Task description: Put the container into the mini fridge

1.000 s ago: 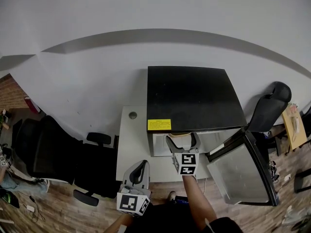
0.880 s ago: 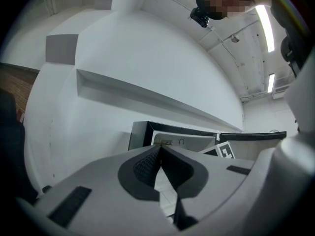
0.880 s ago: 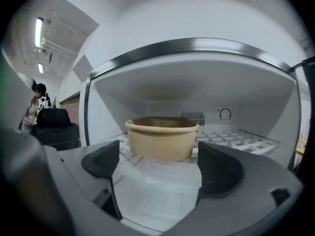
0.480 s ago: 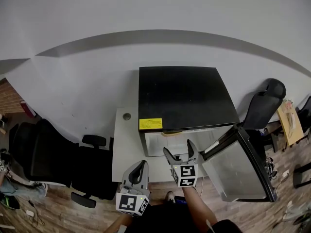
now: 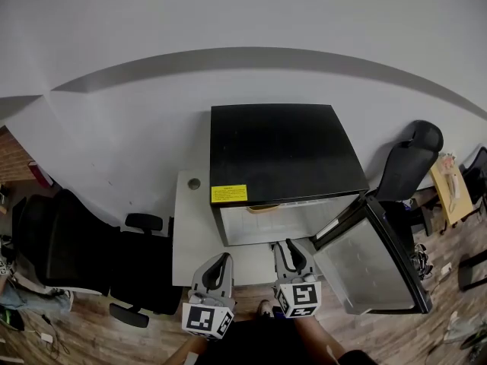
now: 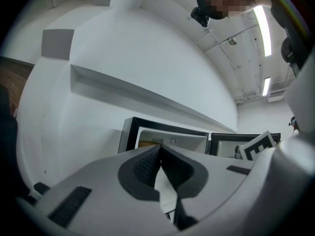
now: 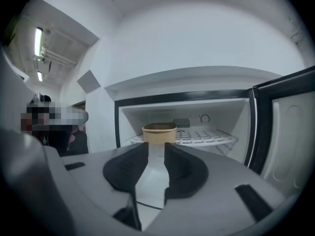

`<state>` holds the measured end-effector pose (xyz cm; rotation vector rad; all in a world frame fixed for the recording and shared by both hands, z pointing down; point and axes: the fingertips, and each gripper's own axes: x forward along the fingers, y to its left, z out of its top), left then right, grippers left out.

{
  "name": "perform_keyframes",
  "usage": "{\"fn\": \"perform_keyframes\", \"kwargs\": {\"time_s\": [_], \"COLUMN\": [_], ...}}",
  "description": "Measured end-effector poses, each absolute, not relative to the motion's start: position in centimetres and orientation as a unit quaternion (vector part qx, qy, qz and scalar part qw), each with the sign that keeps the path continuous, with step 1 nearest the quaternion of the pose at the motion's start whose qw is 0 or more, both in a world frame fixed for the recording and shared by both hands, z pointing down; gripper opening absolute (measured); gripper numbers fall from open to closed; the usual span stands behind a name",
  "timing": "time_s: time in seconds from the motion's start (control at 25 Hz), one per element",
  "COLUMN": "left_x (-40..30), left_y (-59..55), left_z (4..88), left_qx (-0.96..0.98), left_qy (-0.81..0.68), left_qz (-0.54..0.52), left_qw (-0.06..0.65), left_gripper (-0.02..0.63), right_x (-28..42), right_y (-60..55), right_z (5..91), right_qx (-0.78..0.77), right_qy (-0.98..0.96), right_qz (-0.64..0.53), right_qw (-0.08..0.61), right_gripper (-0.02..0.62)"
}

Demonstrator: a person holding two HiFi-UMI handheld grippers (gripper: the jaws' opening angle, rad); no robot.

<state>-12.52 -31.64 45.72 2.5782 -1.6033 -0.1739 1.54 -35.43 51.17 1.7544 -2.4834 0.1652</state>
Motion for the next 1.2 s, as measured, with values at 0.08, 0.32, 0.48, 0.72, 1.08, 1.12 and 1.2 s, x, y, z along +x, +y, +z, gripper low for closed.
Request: {"fn": "perform_keyframes", "kwargs": {"time_s": [0.08,0.32,0.48,0.72,1.08,1.12,1.2], "left_x": [-12.5,-12.3,-12.1,-12.1,-12.1,-12.1,-12.1], "left_y": [-31.6,-31.4,-31.3,-31.3,-31.2,-31.2,-31.2], "left_z": [45.8,46.1,46.4,46.1,46.5,46.5,46.4], "left_qx": [0.846,0.846,0.848,0.847,0.849,0.848,0.848], "left_qy": [-0.527,-0.527,-0.525,-0.526,-0.523,-0.524,-0.524], "left_qz": [-0.058,-0.055,-0.056,-0.054,-0.055,-0.055,-0.055], "left_qw": [0.050,0.053,0.054,0.054,0.055,0.056,0.056], "left_gripper": [0.008,0.008,0.008,0.008,0.008,0.008,0.008], "right_x": [1.9,1.7,1.6,2.0,1.8,1.8,1.8], "right_y": [-34.5,-31.7,-31.1,-31.3,-31.5,-31.6,-31.5], "right_z": [50.5,48.2,47.8,48.4,48.6,48.6,48.7], "right_qx": [0.576,0.567,0.565,0.570,0.570,0.570,0.571], "right_qy": [-0.815,-0.821,-0.823,-0.818,-0.818,-0.818,-0.818], "right_qz": [0.056,0.066,0.066,0.071,0.071,0.070,0.068], "right_qw": [0.041,0.016,0.016,0.021,0.024,0.025,0.027], "right_gripper": [0.089,0.048,0.034,0.028,0.028,0.028,0.028]}}
